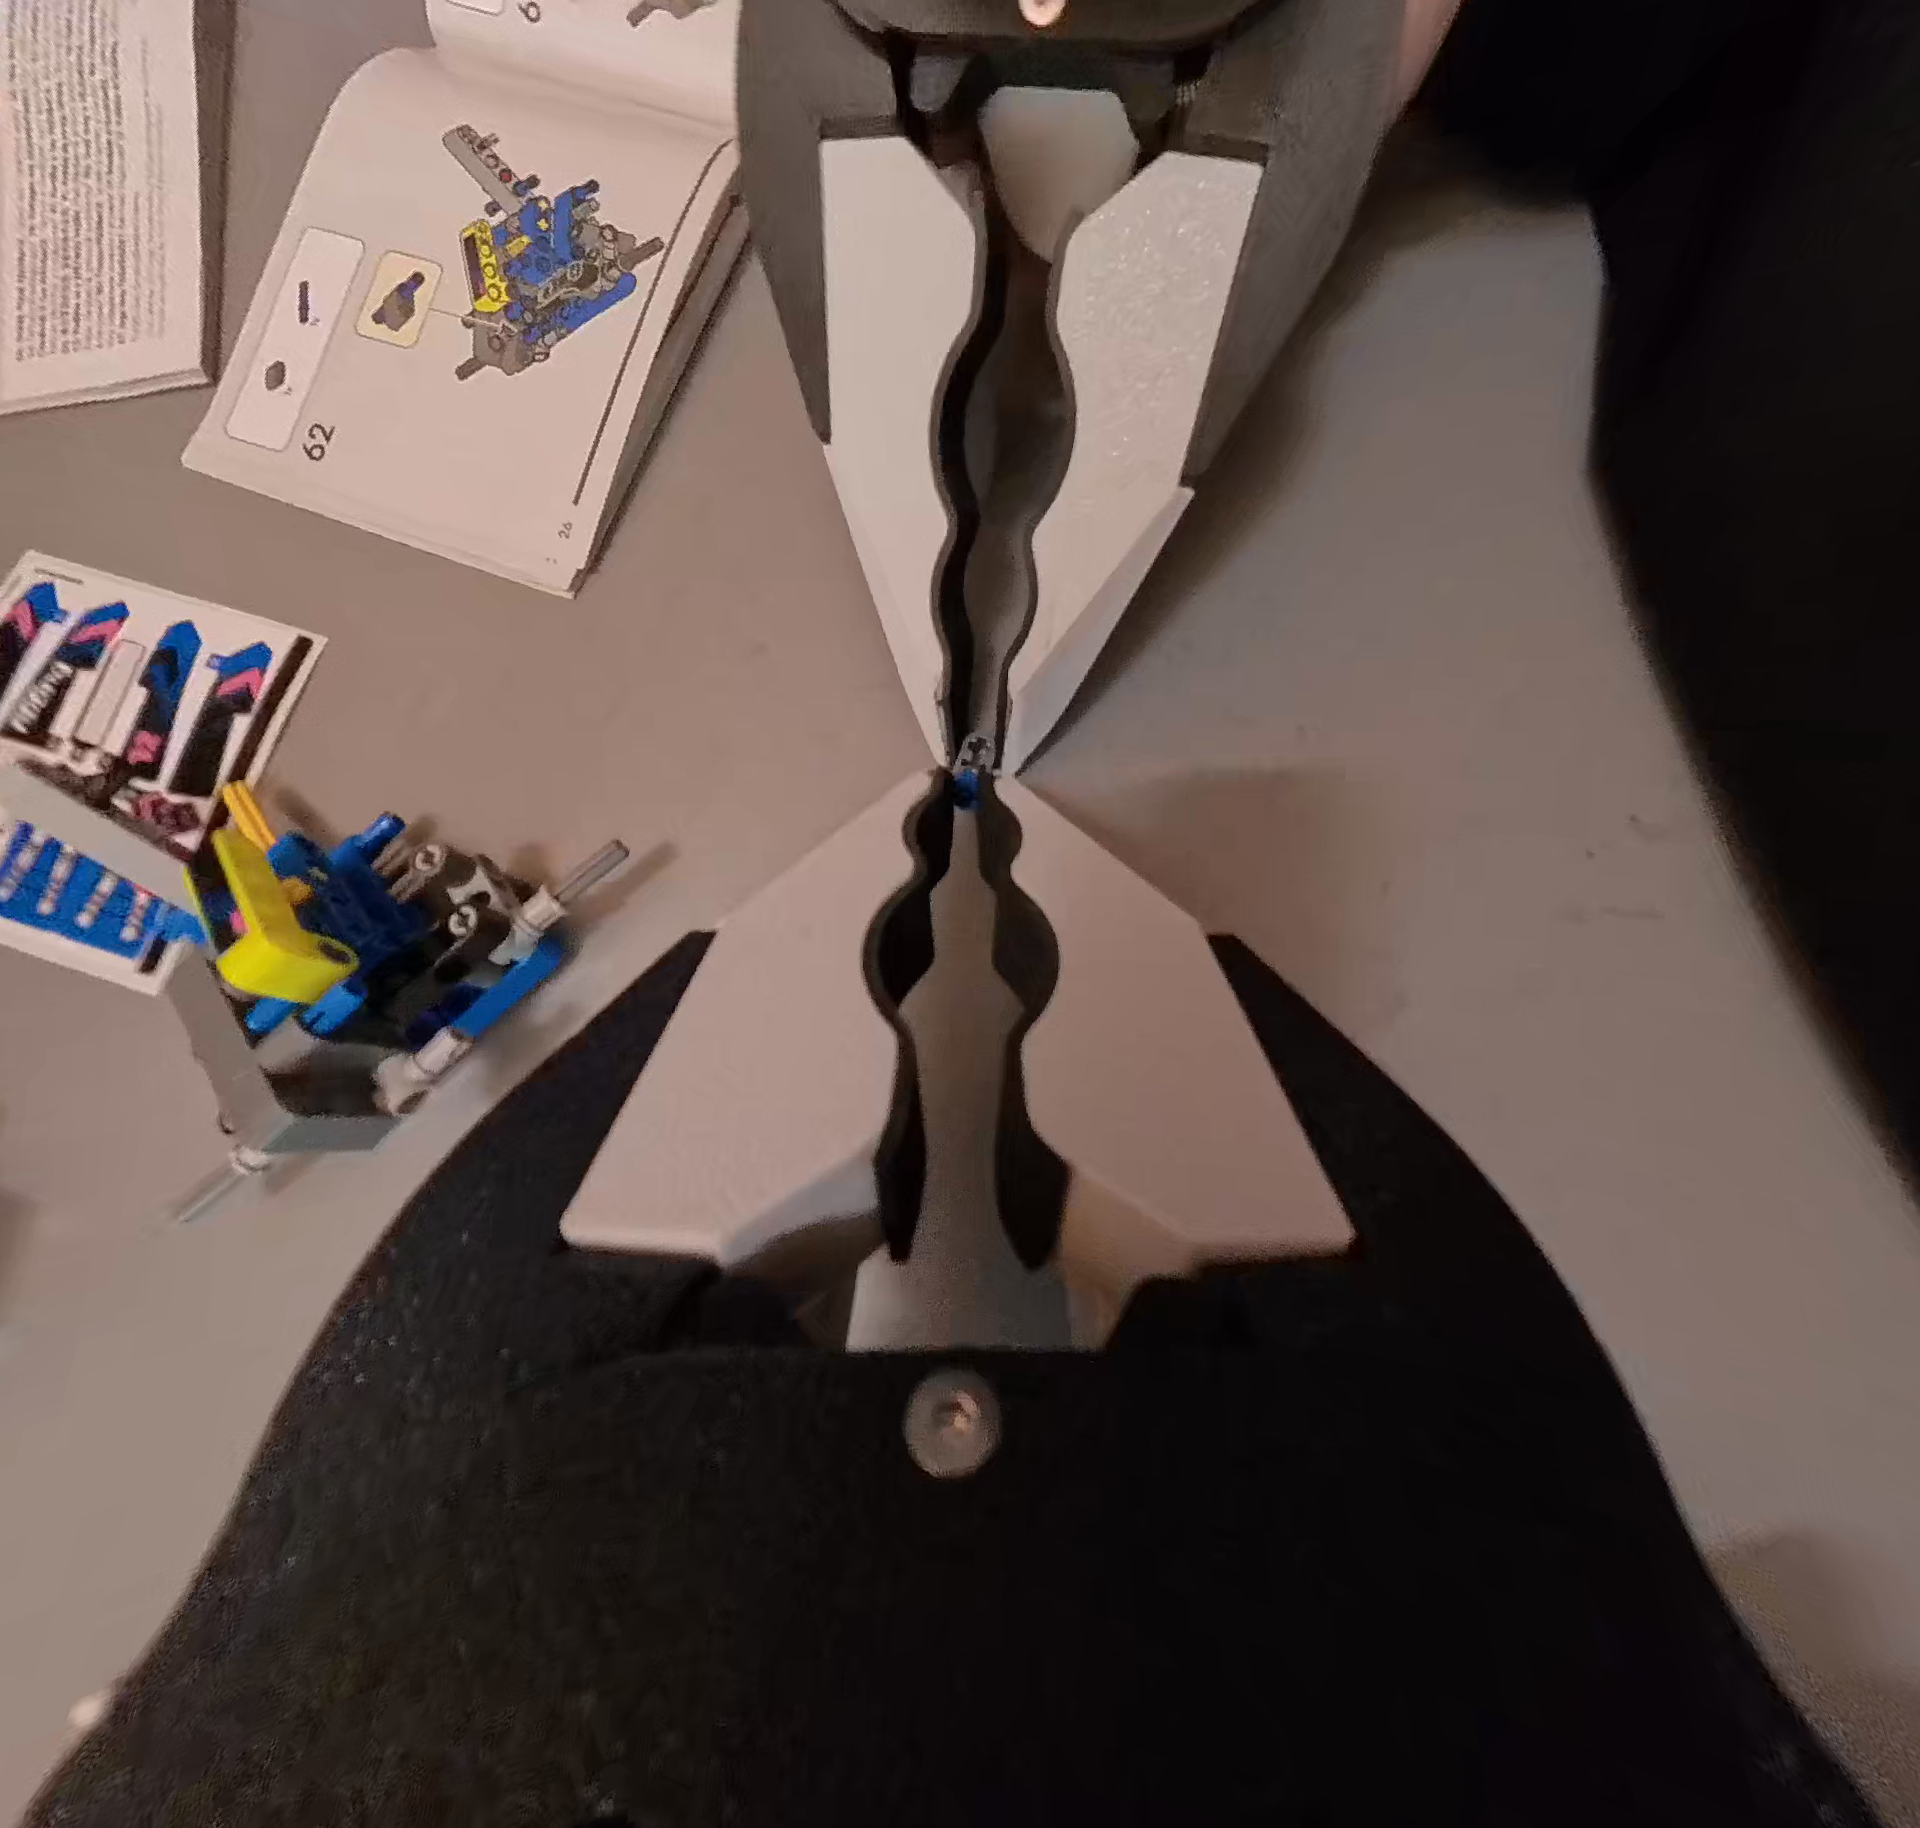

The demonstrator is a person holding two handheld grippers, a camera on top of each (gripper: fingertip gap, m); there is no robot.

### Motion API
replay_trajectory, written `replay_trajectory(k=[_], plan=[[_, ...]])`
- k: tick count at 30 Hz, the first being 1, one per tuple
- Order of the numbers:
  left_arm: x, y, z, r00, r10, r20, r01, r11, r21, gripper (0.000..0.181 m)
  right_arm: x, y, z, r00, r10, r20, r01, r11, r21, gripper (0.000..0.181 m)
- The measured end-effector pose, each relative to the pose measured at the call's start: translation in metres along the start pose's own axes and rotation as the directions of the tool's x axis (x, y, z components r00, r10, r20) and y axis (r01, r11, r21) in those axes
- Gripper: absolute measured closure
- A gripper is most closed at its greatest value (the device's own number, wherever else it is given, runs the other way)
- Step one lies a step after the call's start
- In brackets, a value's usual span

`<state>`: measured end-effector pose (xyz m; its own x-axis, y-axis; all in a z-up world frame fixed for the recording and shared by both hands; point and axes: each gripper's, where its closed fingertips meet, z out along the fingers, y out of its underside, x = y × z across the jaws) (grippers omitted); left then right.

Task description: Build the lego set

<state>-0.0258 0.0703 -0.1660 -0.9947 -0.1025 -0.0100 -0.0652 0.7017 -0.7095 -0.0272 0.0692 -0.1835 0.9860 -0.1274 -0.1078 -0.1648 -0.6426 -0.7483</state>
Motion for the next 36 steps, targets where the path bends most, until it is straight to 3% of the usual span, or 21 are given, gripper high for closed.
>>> replay_trajectory(k=[1, 6, 9, 14, 20, 36], plan=[[0.0001, 0.0001, 0.0001, 1.0, 0.031, 0.006, -0.031, 0.999, -0.026, 0.18, 0.0, 0.0, 0.0, 1.0, 0.001, 0.001, -0.001, 1.0, 0.0, 0.175], [-0.0002, 0.0027, -0.0003, 0.992, 0.124, -0.004, -0.121, 0.969, -0.214, 0.179, 0.0001, 0.0, 0.0001, 1.0, 0.004, 0.003, -0.004, 1.0, 0.0, 0.175], [-0.0005, 0.0065, -0.0007, 0.989, 0.148, -0.023, -0.149, 0.953, -0.265, 0.179, 0.0001, 0.0001, 0.0, 1.0, 0.004, 0.002, -0.004, 1.0, -0.001, 0.175], [-0.0006, 0.0015, 0.0004, 0.992, 0.122, -0.03, -0.125, 0.964, -0.235, 0.179, 0.0001, 0.0001, -0.0001, 1.0, 0.002, 0.0, -0.002, 1.0, -0.001, 0.175], [-0.0004, 0.0008, 0.0008, 0.987, 0.16, -0.023, -0.159, 0.938, -0.307, 0.179, 0.0002, 0.0001, 0.0, 1.0, 0.004, 0.002, -0.004, 1.0, -0.001, 0.175], [0.0001, -0.0003, 0.0013, 0.984, 0.179, -0.013, -0.172, 0.927, -0.334, 0.179, 0.0003, 0.0001, -0.0001, 1.0, -0.002, -0.005, 0.002, 1.0, -0.001, 0.175]])
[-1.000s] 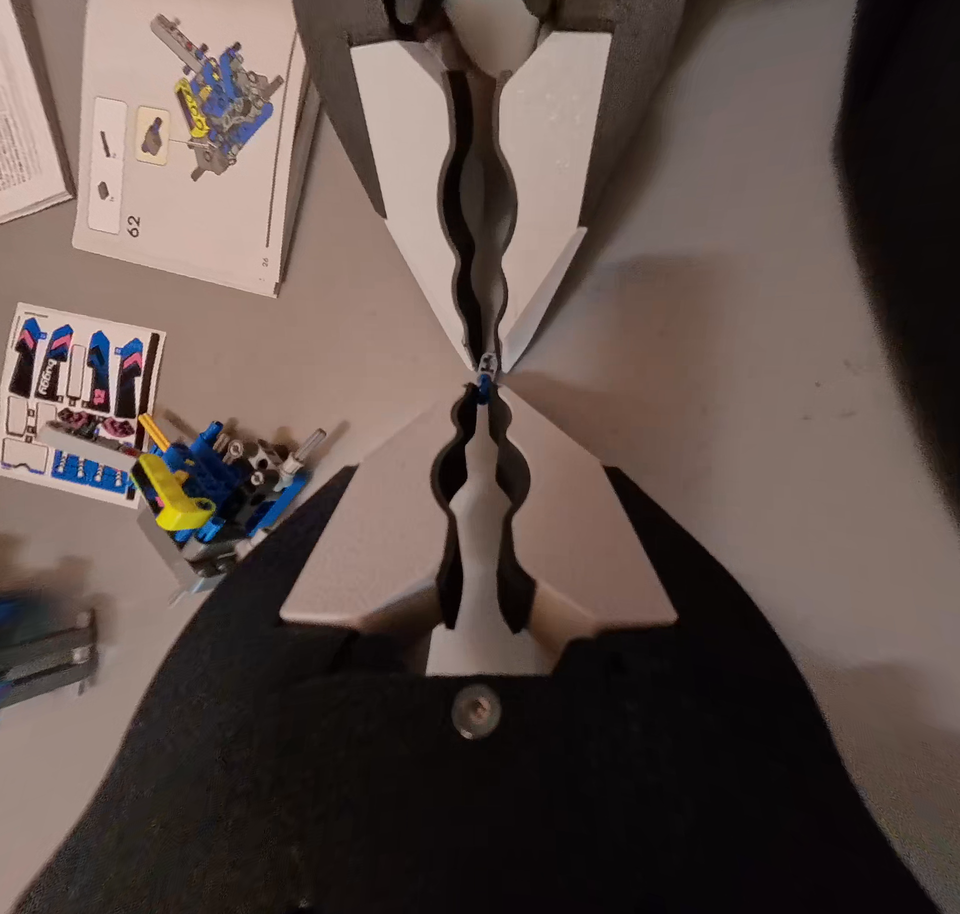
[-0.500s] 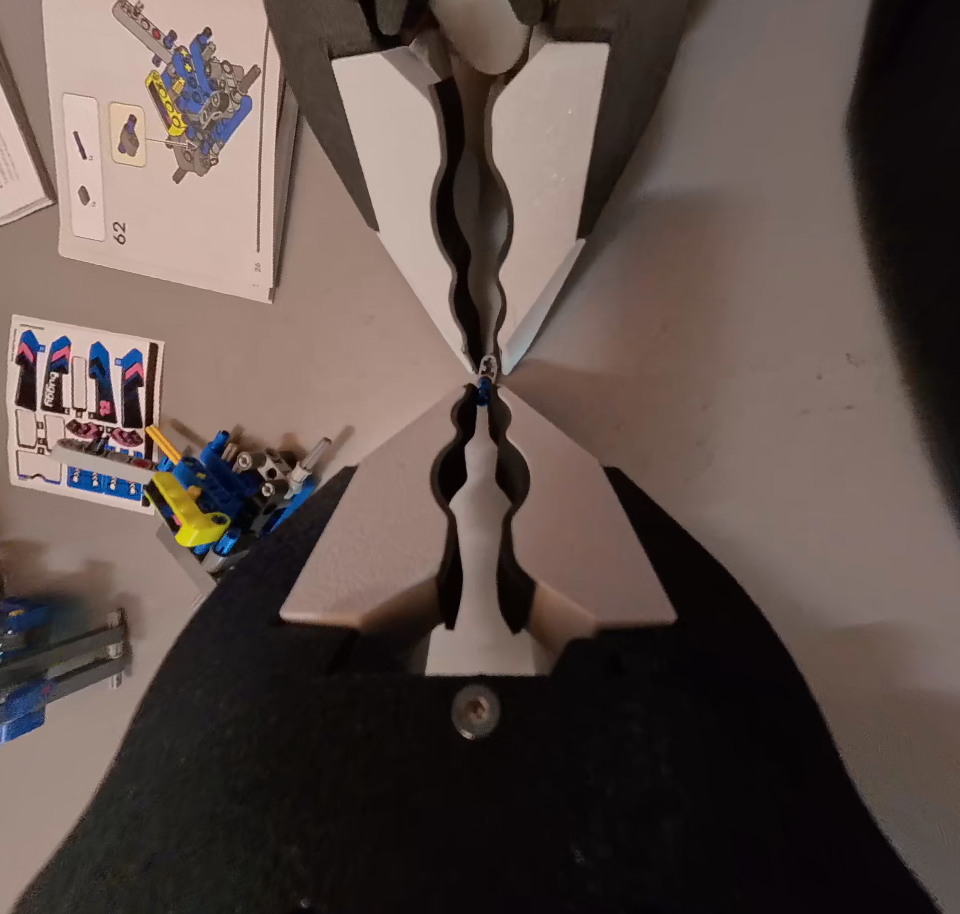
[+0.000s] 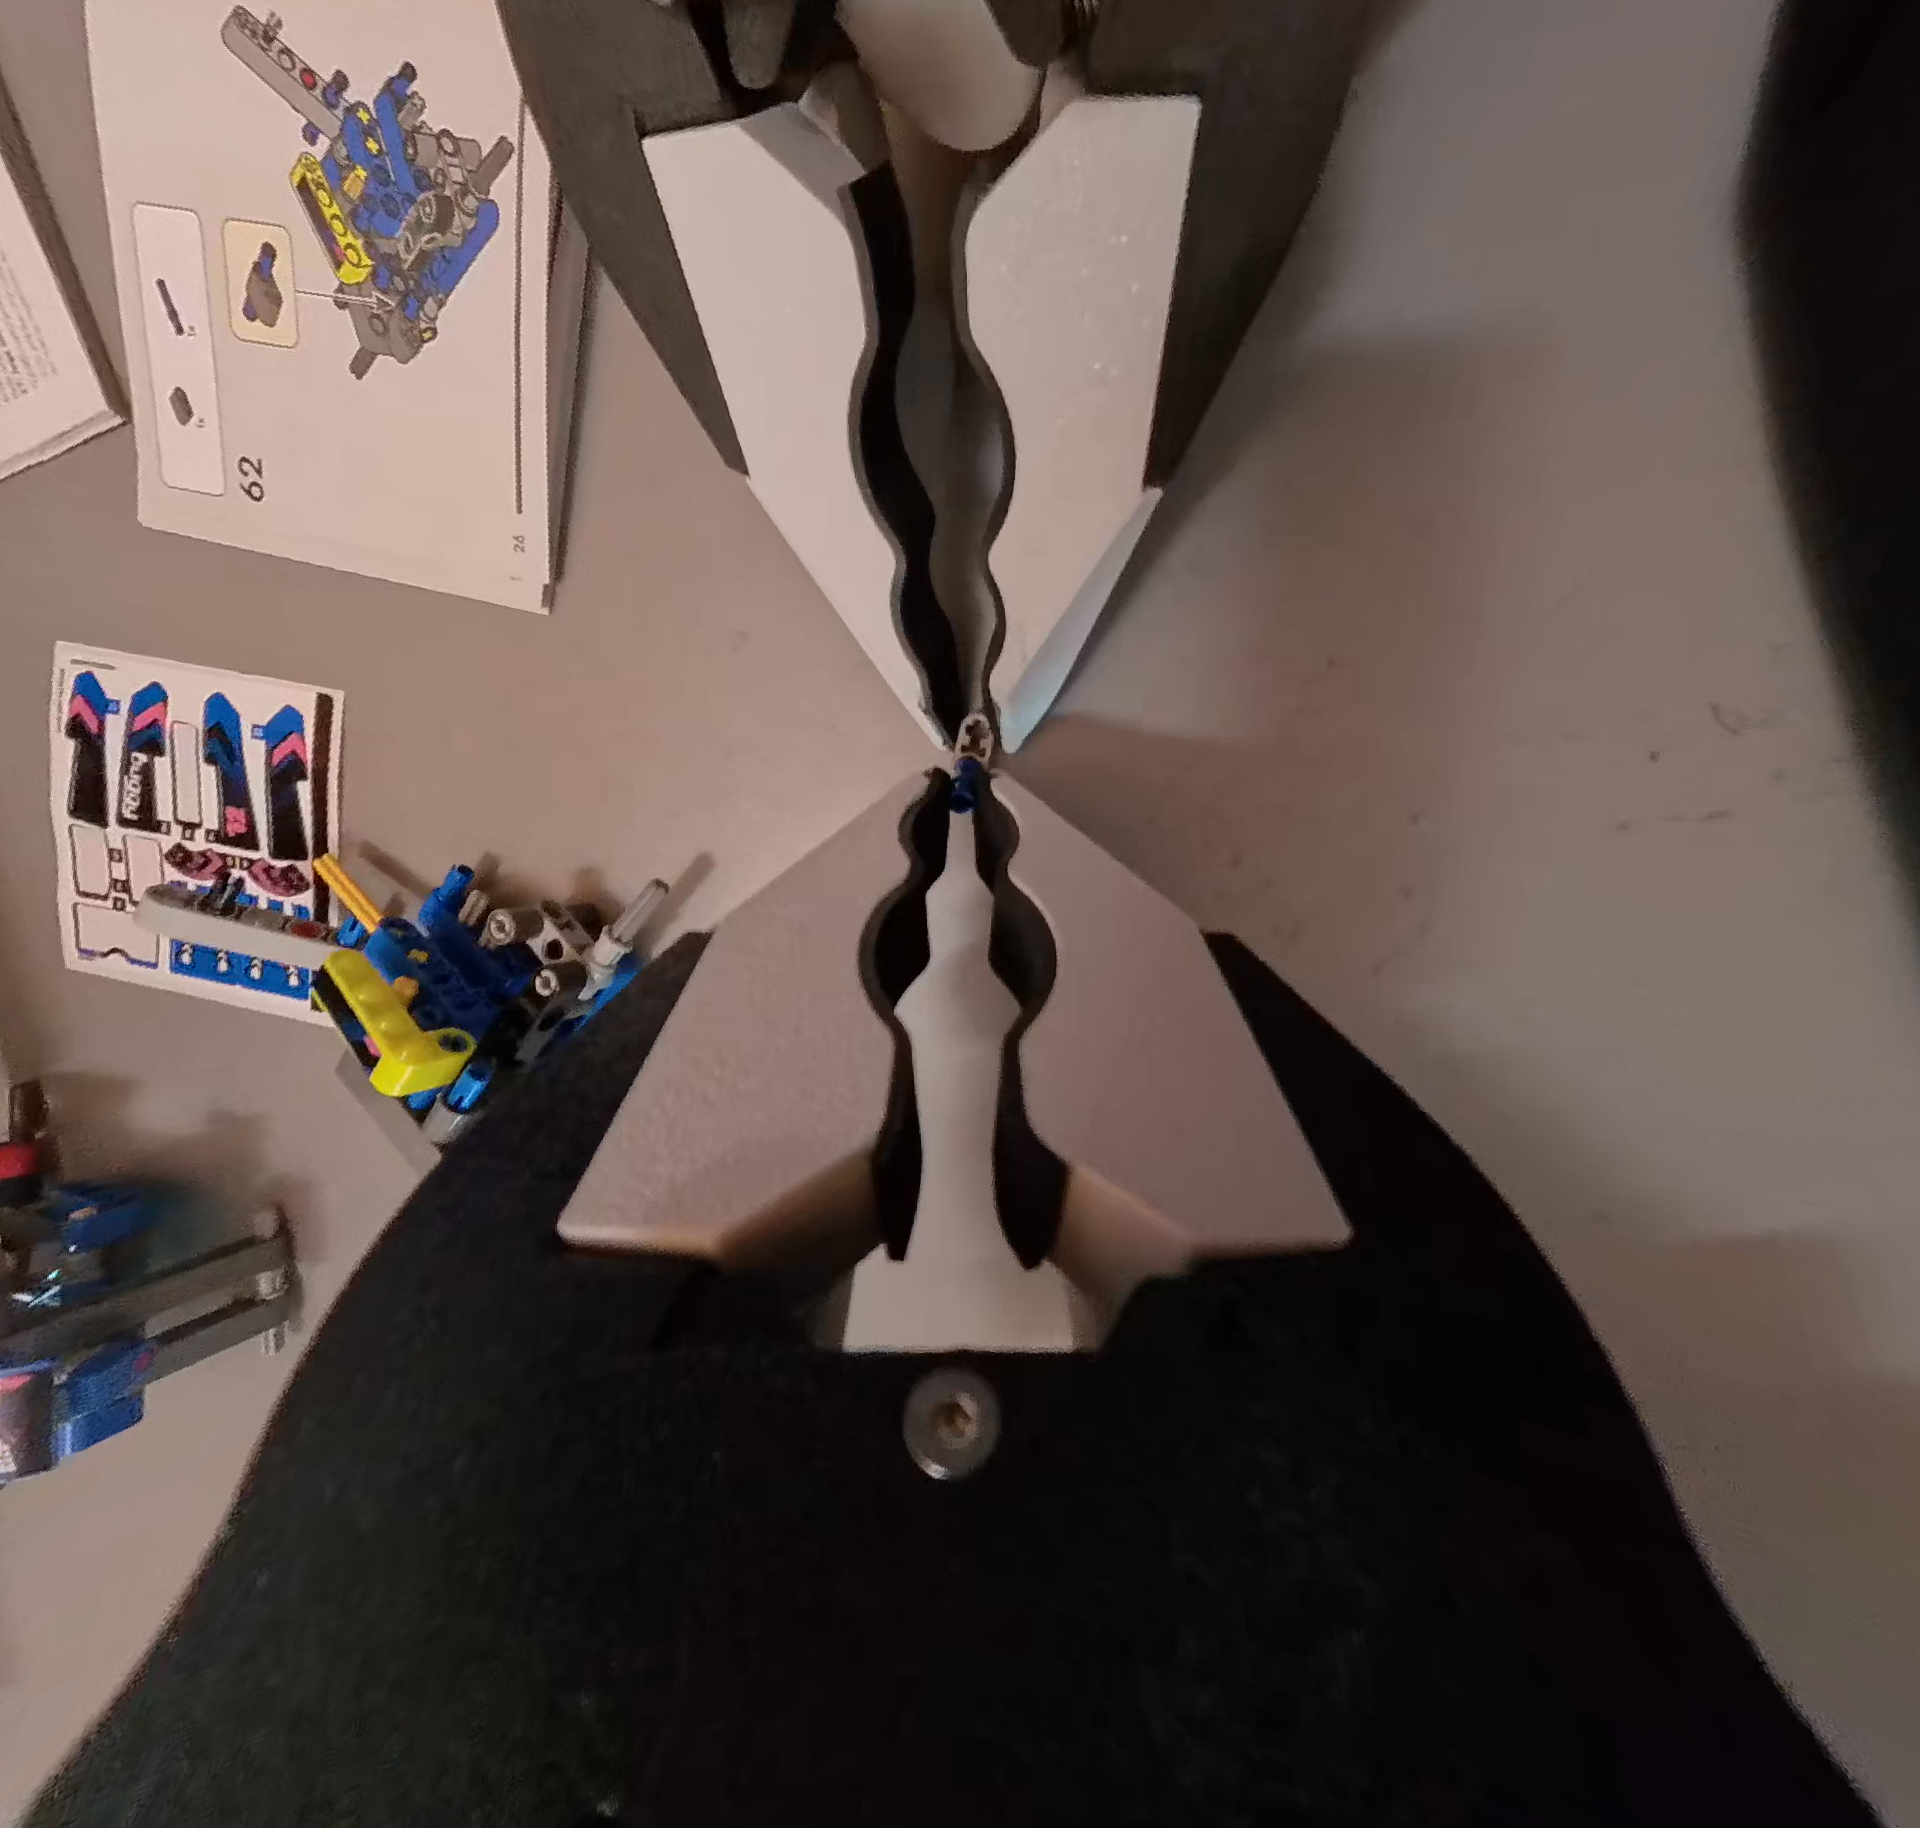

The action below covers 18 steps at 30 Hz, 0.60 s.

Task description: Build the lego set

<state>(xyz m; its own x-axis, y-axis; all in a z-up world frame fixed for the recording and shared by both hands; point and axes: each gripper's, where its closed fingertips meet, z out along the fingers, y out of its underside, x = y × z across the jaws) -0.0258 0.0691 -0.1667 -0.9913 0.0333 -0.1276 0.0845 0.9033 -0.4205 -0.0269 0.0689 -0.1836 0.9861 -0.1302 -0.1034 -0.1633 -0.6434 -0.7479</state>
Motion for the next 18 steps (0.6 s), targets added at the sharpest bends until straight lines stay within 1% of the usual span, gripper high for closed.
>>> replay_trajectory(k=[4, 11, 18], plan=[[-0.0001, -0.006, 0.0008, 0.999, -0.025, 0.026, 0.023, 0.998, 0.057, 0.18, 0.0, 0.0, 0.0, 1.0, 0.001, 0.001, -0.001, 1.0, 0.0, 0.175], [-0.0003, -0.0056, 0.0004, 0.997, -0.066, 0.025, 0.064, 0.995, 0.08, 0.18, 0.0, -0.0002, 0.0, 1.0, 0.007, 0.006, -0.007, 1.0, 0.001, 0.175], [0.0009, -0.0073, 0.0011, 0.999, -0.035, 0.022, 0.032, 0.993, 0.112, 0.18, 0.0001, -0.0002, 0.0, 1.0, 0.003, 0.003, -0.003, 1.0, 0.001, 0.175]])
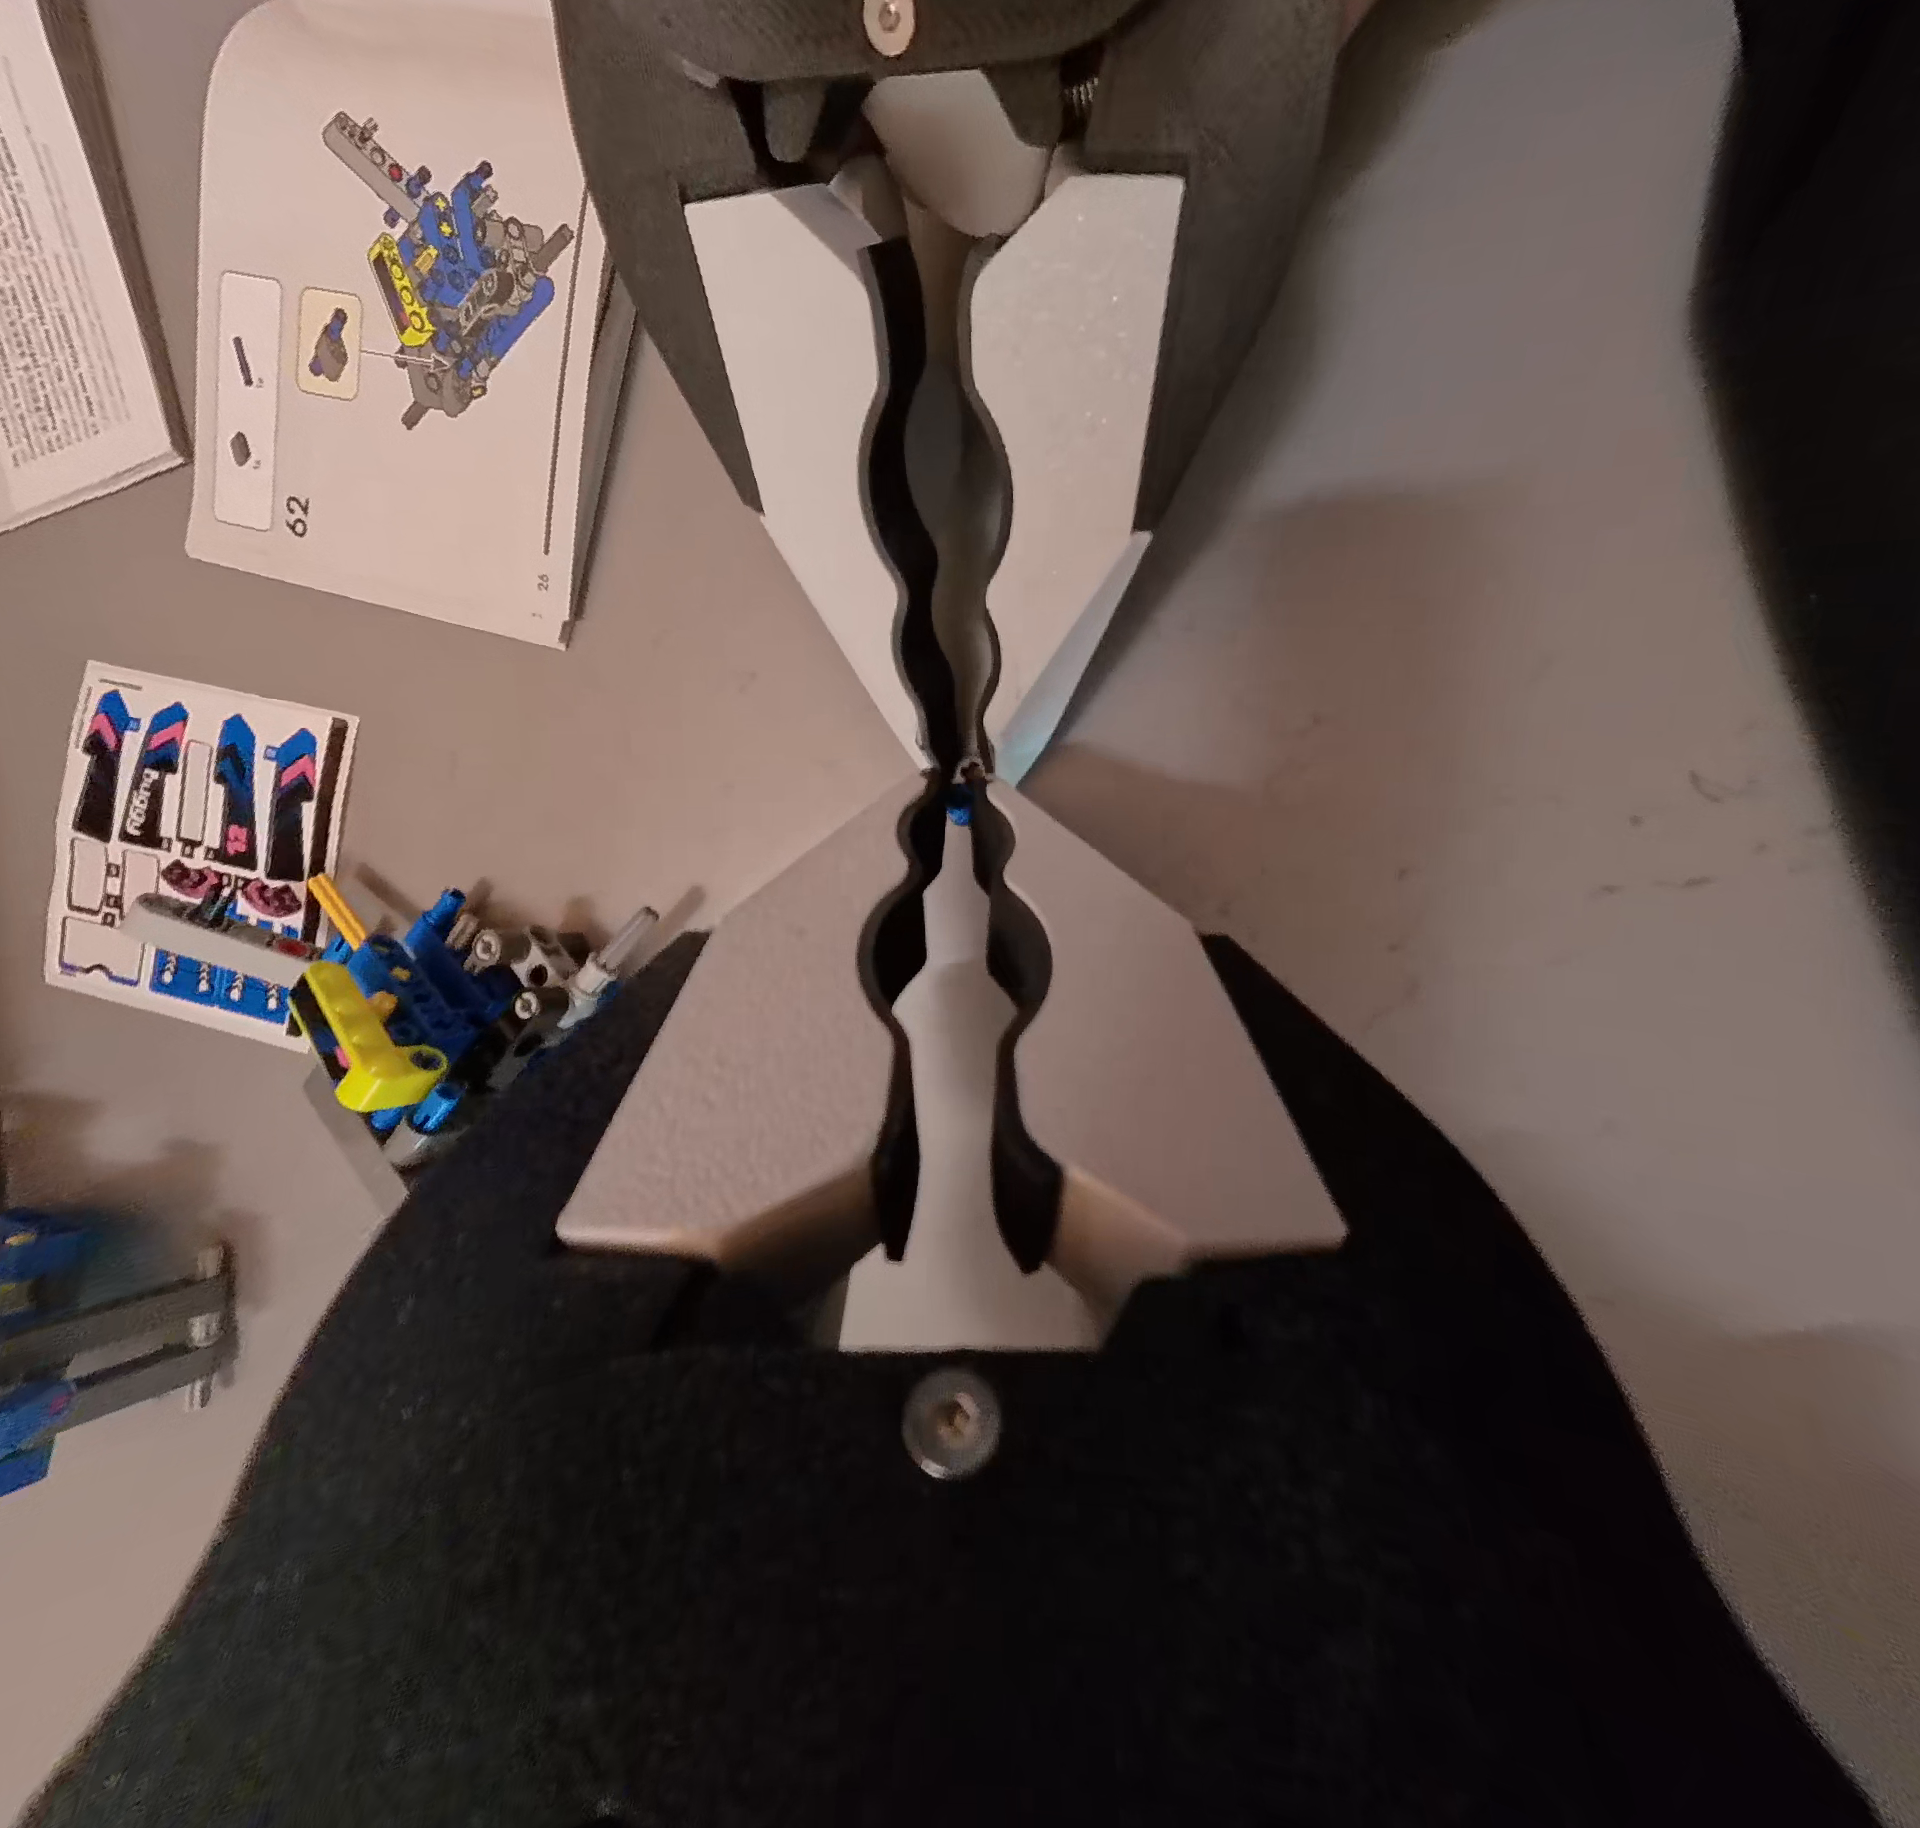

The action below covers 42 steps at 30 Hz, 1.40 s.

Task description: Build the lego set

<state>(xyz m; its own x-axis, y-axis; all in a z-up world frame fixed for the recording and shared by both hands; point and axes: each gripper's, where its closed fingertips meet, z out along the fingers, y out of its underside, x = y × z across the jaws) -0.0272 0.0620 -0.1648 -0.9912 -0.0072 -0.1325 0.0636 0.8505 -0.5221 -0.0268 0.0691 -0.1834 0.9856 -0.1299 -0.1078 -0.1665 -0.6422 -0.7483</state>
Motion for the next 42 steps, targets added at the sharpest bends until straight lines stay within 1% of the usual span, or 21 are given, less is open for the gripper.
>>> replay_trajectory(k=[4, 10, 15, 19, 21, 24, 28, 30, 31, 34, 36, 38, 39, 42], plan=[[0.001, -0.001, 0.0, 1.0, 0.015, 0.012, -0.015, 1.0, 0.017, 0.18, 0.0, 0.0, 0.0, 1.0, 0.003, 0.002, -0.003, 1.0, 0.0, 0.175], [0.0, -0.002, 0.002, 0.999, -0.051, 0.006, 0.051, 0.998, 0.025, 0.18, 0.0, 0.0, 0.0, 1.0, 0.001, 0.001, -0.001, 1.0, 0.0, 0.175], [0.0, -0.003, 0.003, 0.999, -0.05, -0.009, 0.05, 0.998, 0.031, 0.179, 0.0, 0.0, 0.0, 1.0, 0.002, 0.001, -0.002, 1.0, 0.0, 0.175], [-0.001, -0.003, 0.003, 1.0, -0.006, 0.01, 0.006, 1.0, 0.02, 0.179, 0.0, 0.0, 0.0, 1.0, 0.002, 0.002, -0.002, 1.0, 0.0, 0.175], [-0.002, -0.001, 0.002, 1.0, -0.023, 0.005, 0.023, 0.999, 0.028, 0.179, 0.0, 0.0, 0.0, 1.0, 0.003, 0.003, -0.003, 1.0, 0.0, 0.175], [-0.002, 0.0, -0.001, 0.997, -0.074, -0.016, 0.075, 0.993, 0.086, 0.18, 0.0, 0.0, 0.0, 1.0, 0.003, 0.003, -0.003, 1.0, 0.0, 0.175], [0.0, -0.002, 0.0, 0.993, -0.115, -0.039, 0.12, 0.972, 0.203, 0.18, 0.0, 0.0, 0.0, 1.0, 0.004, 0.004, -0.004, 1.0, 0.0, 0.175], [-0.001, -0.001, 0.0, 0.991, -0.127, -0.036, 0.132, 0.966, 0.224, 0.179, 0.0, 0.0, 0.0, 1.0, 0.005, 0.004, -0.005, 1.0, 0.0, 0.175], [-0.002, 0.0, -0.001, 0.991, -0.128, -0.033, 0.132, 0.966, 0.222, 0.179, 0.0, 0.0, 0.0, 1.0, 0.004, 0.004, -0.004, 1.0, 0.0, 0.175], [-0.003, 0.013, 0.003, 0.994, -0.113, -0.009, 0.114, 0.984, 0.139, 0.177, 0.0, 0.0, 0.0, 1.0, 0.005, 0.005, -0.005, 1.0, 0.001, 0.175], [-0.004, 0.008, 0.002, 0.996, -0.09, 0.021, 0.086, 0.983, 0.164, 0.179, 0.0, 0.0, 0.0, 1.0, 0.007, 0.006, -0.007, 1.0, 0.001, 0.175], [0.0, 0.011, 0.004, 0.997, -0.075, 0.007, 0.074, 0.988, 0.132, 0.179, 0.0, 0.0, 0.0, 1.0, 0.006, 0.005, -0.006, 1.0, 0.001, 0.175], [-0.002, 0.01, 0.003, 0.997, -0.07, 0.024, 0.066, 0.988, 0.138, 0.18, 0.0, 0.0, 0.0, 1.0, 0.005, 0.005, -0.005, 1.0, 0.0, 0.175], [-0.001, 0.01, 0.004, 0.997, -0.082, 0.013, 0.08, 0.987, 0.138, 0.18, 0.0, 0.0, 0.0, 1.0, 0.004, 0.004, -0.004, 1.0, 0.0, 0.175]])
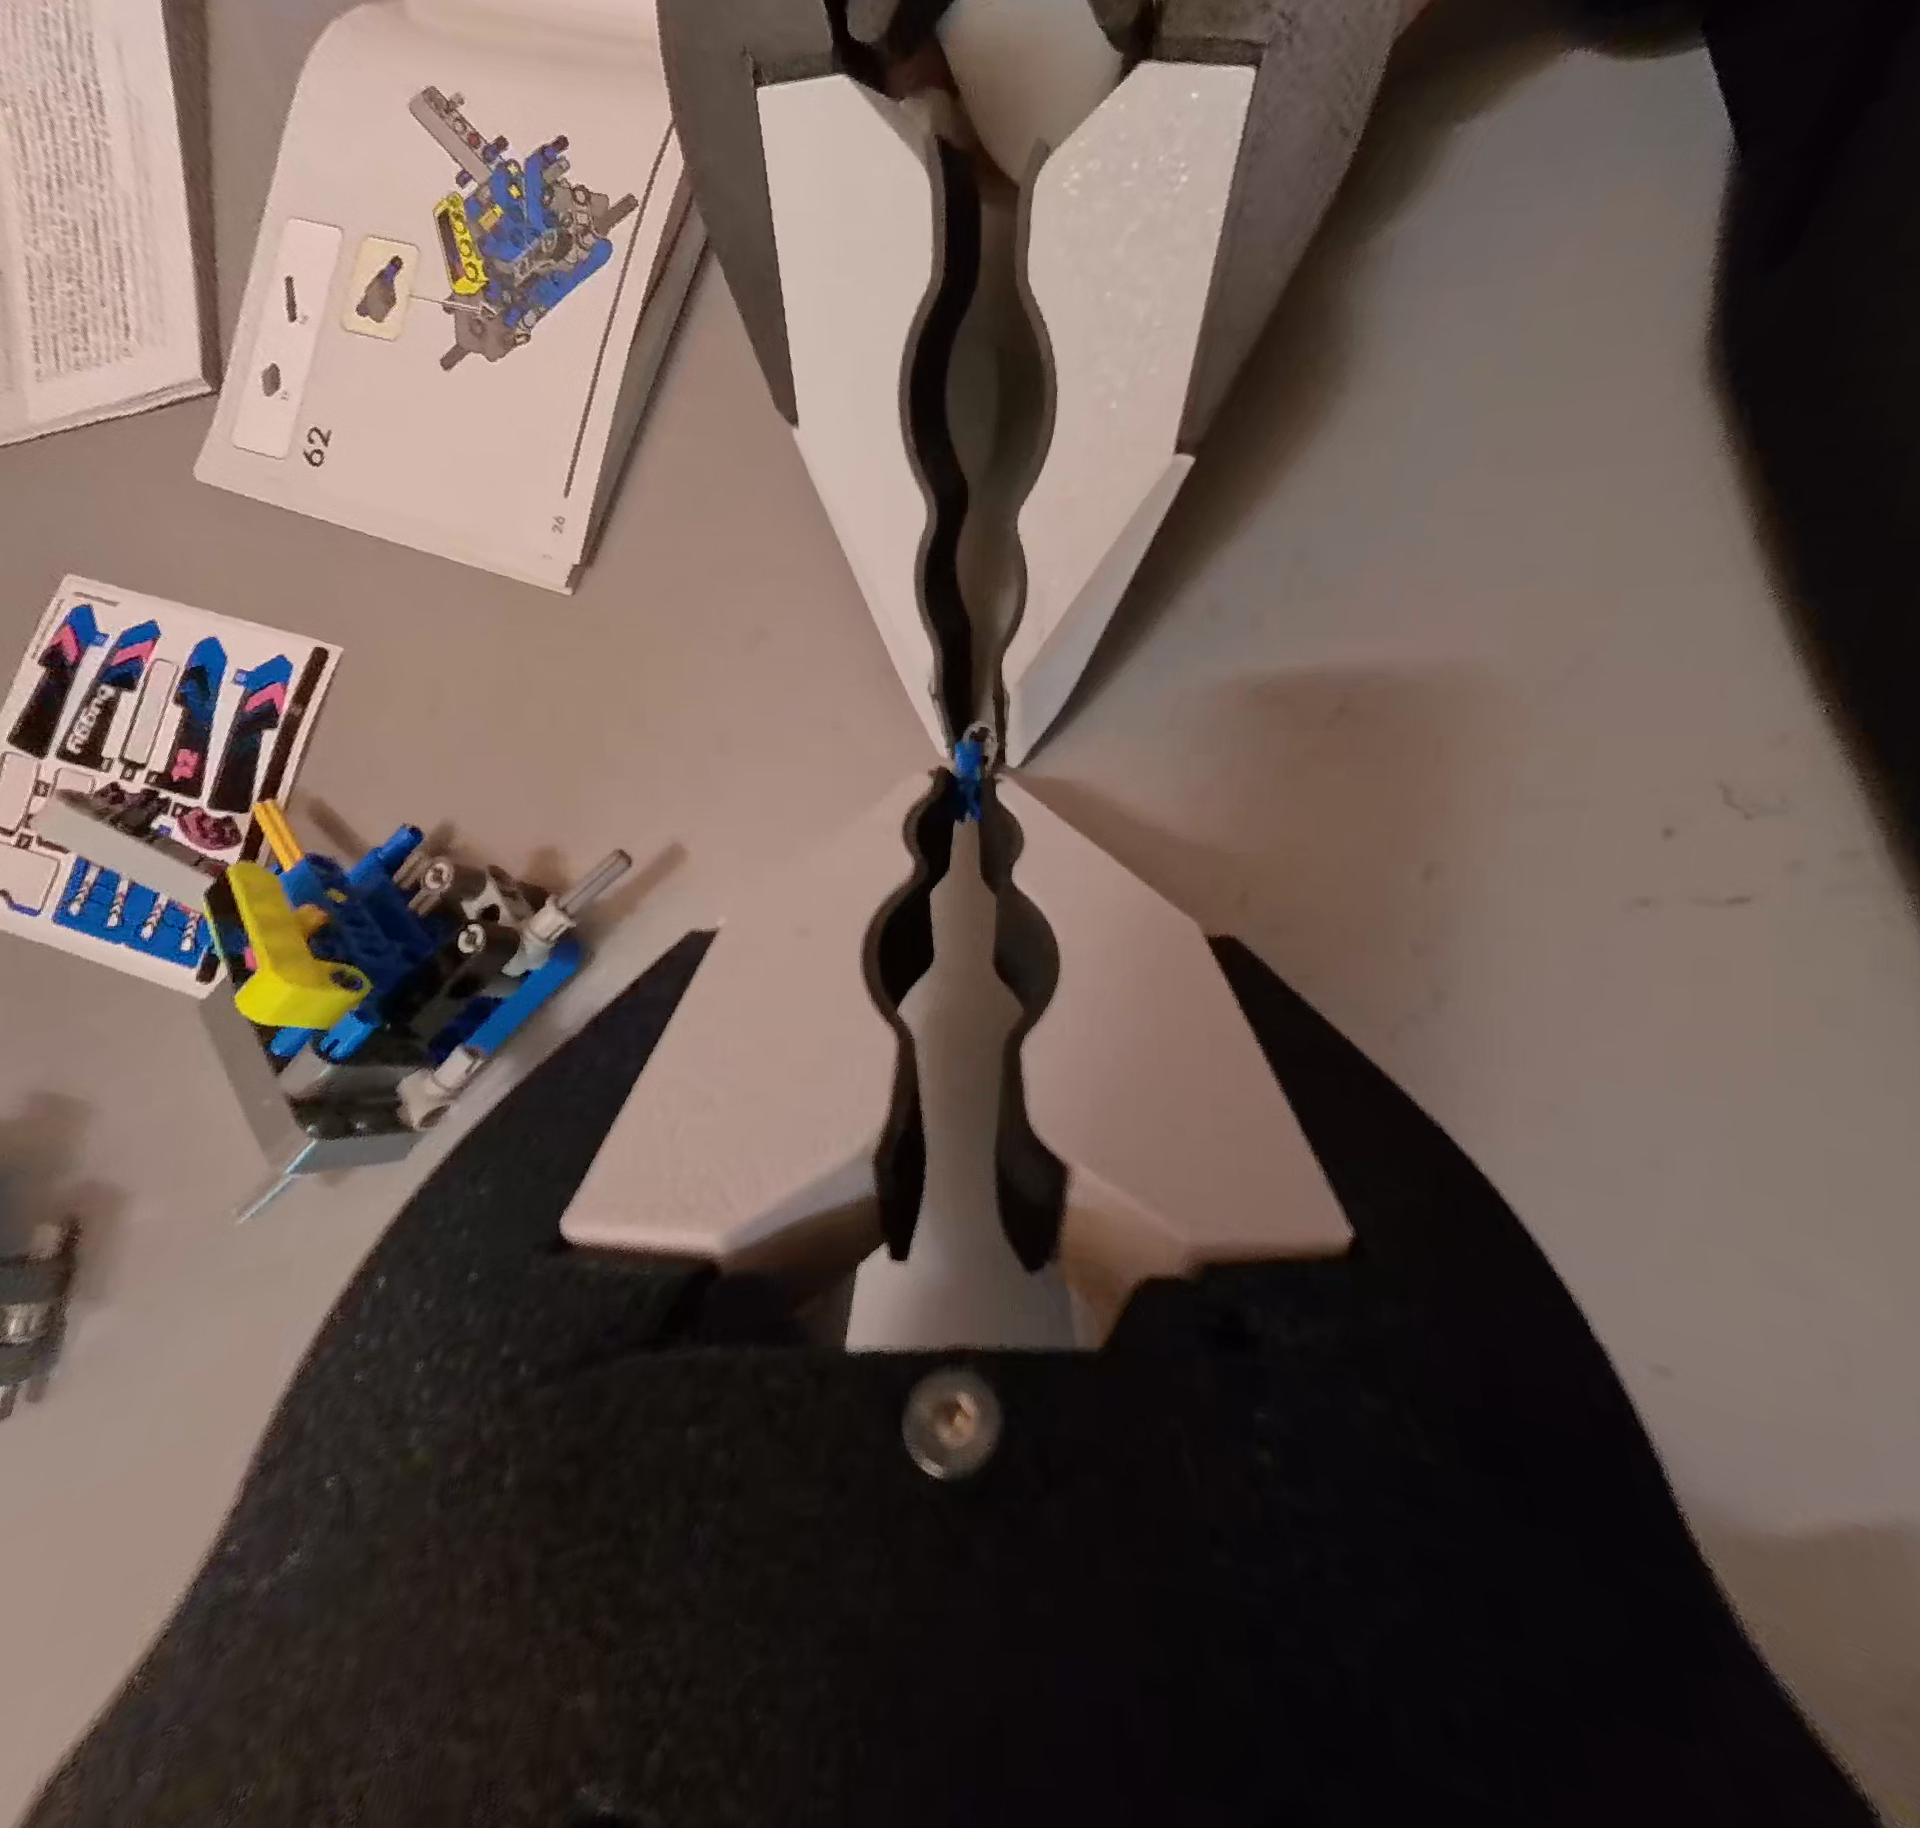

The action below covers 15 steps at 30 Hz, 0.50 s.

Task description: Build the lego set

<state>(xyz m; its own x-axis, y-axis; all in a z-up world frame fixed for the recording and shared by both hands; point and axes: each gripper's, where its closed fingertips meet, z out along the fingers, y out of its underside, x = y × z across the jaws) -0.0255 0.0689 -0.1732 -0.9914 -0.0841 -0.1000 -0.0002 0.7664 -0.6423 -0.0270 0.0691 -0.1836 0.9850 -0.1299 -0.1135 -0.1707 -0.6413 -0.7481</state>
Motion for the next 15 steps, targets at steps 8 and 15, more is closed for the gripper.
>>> replay_trajectory(k=[8, 15], plan=[[0.0003, 0.0027, -0.0086, 0.999, 0.043, -0.031, -0.046, 0.991, -0.126, 0.18, 0.0, -0.0002, 0.0, 1.0, -0.002, -0.001, 0.002, 1.0, 0.001, 0.175], [-0.0049, 0.0036, -0.0057, 0.908, 0.408, -0.099, -0.417, 0.85, -0.324, 0.18, -0.0001, -0.0003, 0.0, 1.0, 0.015, 0.013, -0.015, 1.0, 0.002, 0.175]])
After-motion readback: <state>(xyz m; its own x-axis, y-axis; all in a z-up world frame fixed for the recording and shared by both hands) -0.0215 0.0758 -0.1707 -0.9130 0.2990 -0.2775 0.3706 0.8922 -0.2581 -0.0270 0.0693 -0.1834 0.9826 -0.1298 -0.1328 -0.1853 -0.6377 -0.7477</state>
